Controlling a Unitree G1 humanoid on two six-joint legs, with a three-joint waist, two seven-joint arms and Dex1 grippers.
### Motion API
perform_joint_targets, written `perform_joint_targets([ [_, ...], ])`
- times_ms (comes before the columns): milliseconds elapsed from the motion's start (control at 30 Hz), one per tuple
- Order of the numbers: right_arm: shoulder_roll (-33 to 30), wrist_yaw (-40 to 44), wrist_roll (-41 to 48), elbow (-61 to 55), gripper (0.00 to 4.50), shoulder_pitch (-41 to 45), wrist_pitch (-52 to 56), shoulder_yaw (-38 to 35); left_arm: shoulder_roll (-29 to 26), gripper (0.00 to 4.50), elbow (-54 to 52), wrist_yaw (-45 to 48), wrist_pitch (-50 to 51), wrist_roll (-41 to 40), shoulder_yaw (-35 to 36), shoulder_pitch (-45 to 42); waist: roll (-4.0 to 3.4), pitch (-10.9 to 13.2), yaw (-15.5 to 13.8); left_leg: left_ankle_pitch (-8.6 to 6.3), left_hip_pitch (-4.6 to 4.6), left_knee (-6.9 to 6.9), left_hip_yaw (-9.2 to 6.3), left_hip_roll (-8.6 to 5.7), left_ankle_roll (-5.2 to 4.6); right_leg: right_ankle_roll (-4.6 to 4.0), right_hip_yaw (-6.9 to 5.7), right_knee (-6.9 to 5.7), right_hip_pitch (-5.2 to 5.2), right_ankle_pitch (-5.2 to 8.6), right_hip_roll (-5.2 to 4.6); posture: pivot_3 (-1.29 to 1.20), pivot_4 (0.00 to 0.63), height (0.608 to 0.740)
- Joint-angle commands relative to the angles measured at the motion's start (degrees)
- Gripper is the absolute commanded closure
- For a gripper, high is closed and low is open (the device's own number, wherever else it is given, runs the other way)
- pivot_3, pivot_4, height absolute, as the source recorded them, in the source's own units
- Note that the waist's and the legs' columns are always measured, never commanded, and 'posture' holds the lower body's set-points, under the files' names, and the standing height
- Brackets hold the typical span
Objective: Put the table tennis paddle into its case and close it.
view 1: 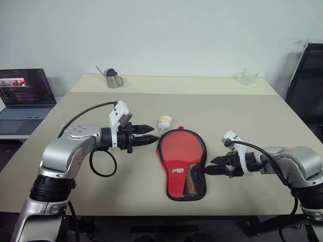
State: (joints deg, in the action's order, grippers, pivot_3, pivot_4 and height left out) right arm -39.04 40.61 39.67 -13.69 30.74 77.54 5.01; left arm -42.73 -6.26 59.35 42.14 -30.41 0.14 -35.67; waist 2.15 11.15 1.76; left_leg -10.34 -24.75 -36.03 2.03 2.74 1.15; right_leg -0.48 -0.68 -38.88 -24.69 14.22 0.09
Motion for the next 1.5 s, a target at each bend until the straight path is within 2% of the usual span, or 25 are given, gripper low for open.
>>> perform_joint_targets([
  [33, 1.15, -0.95, 1.93, -2.58, 0.62, 0.26, 1.83, -2.17, -0.07, 2.14, -0.50, 0.22, -0.94, 0.10, 0.21, -1.56, 0.00, 0.00, 0.00, 0.00, 0.00, 0.00, 0.01, -0.01, 0.00, 0.00, 0.00, -0.01, 0.00, 0.00, 0.00, 0.00, 0.150, 0.740],
  [633, 7.87, -6.72, 2.50, -1.58, 0.62, -1.52, 9.99, -0.72, 0.15, 2.14, -0.89, 0.25, -0.85, 0.11, 0.47, -1.40, 0.01, -0.01, 0.02, 0.00, 0.01, -0.02, 0.01, -0.02, 0.00, 0.00, 0.00, -0.01, 0.02, 0.00, 0.00, 0.00, 0.150, 0.740],
  [733, 8.57, -7.15, 2.36, -1.87, 1.23, -2.22, 9.76, -0.40, 0.11, 2.14, -1.18, 0.23, -0.89, 0.08, 0.51, -1.20, 0.02, -0.01, 0.03, 0.00, 0.03, -0.01, -0.02, 0.01, 0.00, 0.00, -0.01, -0.03, 0.03, 0.00, 0.01, 0.00, 0.150, 0.740],
  [1067, 9.10, -7.91, 1.23, -0.80, 4.48, -3.34, 8.43, -0.20, -0.15, 2.14, -1.85, 0.25, -0.79, -0.10, 0.70, -0.76, 0.02, -0.01, 0.02, 0.00, 0.03, -0.02, -0.02, -0.01, 0.00, 0.00, -0.01, -0.02, 0.04, 0.00, 0.04, 0.00, 0.150, 0.740],
  [1500, 5.45, -5.17, 4.63, -5.92, 4.48, -6.11, 10.36, -0.13, 0.00, 2.14, -1.38, 0.64, -0.82, 0.17, 0.02, -1.05, 0.02, -0.01, -0.09, 0.00, 0.01, 0.00, -0.02, -0.03, 0.00, 0.01, -0.02, 0.03, 0.05, 0.00, 0.04, 0.00, 0.150, 0.740],
])
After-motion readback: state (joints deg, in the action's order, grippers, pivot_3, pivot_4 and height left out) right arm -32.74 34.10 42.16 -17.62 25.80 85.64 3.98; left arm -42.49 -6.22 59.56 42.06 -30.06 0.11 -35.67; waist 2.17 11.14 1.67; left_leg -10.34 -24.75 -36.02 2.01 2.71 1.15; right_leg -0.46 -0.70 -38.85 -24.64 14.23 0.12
